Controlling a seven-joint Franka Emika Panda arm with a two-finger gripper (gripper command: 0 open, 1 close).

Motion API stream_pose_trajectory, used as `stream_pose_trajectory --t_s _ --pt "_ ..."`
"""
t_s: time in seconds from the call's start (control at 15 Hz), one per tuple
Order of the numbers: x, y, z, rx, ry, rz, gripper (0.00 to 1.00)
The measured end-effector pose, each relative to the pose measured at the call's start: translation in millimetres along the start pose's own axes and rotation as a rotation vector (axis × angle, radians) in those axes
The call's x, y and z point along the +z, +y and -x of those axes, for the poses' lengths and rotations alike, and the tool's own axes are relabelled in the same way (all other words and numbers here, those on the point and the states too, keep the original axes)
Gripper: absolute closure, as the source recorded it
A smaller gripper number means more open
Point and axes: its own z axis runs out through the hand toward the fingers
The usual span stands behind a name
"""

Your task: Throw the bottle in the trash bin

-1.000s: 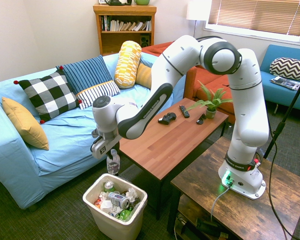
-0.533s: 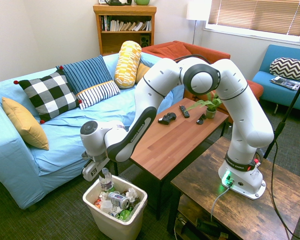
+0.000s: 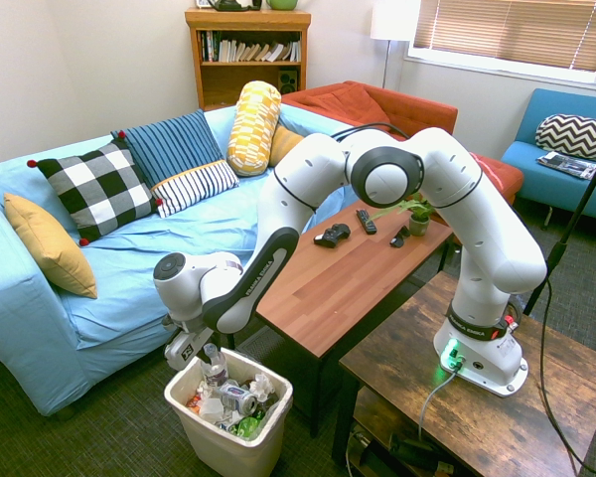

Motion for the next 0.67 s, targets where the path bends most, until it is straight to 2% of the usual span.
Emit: stream_pose_trajectory --t_s 0.67 --pt "-6 9 -7 0.036 0.0 0.019 0.0"
